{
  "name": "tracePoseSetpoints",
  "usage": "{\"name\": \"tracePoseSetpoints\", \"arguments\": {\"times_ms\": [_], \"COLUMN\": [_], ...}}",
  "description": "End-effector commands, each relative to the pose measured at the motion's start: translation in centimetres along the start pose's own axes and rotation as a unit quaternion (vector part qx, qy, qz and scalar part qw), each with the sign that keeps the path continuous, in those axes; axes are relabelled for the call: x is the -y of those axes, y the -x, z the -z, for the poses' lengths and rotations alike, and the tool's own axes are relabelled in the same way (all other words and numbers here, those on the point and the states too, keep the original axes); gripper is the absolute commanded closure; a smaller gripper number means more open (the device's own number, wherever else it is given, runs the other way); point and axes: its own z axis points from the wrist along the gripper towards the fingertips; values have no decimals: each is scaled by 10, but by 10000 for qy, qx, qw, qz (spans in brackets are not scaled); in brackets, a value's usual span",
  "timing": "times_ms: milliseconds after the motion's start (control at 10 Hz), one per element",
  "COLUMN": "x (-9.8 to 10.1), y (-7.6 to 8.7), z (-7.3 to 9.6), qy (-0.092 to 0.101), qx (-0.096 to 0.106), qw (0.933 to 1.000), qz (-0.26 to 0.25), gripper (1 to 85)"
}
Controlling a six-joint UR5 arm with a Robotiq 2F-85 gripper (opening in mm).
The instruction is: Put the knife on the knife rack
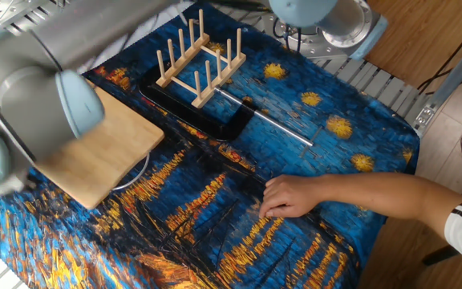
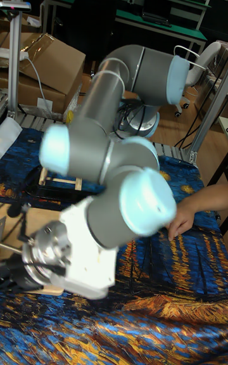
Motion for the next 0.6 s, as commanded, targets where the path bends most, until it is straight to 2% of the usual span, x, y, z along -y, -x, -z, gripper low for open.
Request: {"name": "tracePoseSetpoints", "arguments": {"times_ms": [0,100,400,500], "x": [1,-7,-42,-49], "y": [-11,-13,-20,-22], "z": [14,20,50,61], "qy": [431,559,1104,1131], "qx": [124,108,92,66], "qw": [9989,9984,9936,9931], "qz": [115,60,-220,-292], "gripper": [847,847,847,847]}}
